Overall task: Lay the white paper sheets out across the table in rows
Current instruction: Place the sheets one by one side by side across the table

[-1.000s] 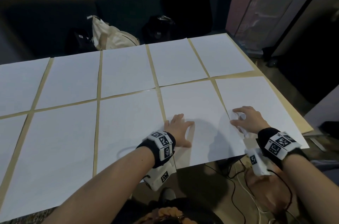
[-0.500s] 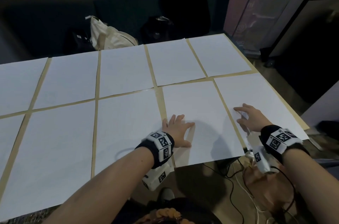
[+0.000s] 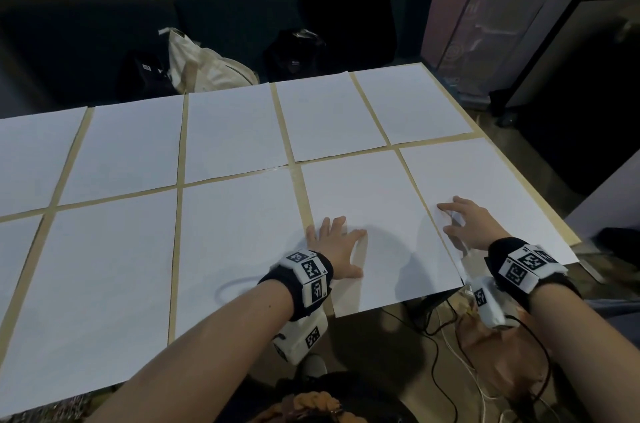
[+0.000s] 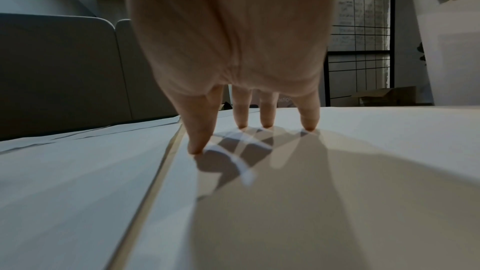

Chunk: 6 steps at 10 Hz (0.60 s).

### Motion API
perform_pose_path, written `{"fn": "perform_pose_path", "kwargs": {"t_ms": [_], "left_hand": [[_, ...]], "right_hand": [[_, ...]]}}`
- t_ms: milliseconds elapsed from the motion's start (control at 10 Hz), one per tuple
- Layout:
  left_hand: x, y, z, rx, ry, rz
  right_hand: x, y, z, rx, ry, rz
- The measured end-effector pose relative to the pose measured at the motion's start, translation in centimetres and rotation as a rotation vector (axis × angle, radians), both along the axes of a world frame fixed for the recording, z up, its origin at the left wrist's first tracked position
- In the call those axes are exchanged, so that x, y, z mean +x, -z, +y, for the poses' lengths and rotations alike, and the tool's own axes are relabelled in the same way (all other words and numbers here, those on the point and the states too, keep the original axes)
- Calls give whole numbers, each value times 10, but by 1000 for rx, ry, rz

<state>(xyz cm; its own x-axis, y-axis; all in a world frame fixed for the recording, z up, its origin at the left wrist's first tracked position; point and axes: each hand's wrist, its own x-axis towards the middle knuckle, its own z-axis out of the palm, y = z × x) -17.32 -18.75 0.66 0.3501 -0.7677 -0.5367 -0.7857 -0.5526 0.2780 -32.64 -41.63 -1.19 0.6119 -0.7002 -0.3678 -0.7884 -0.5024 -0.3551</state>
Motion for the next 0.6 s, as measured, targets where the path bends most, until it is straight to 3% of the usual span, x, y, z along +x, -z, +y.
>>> {"fn": "perform_pose_path", "kwargs": {"t_ms": [600], "left_hand": [[0,-1,5,-3,-15,12]], "right_hand": [[-3,-1,1,1,16,-21]]}}
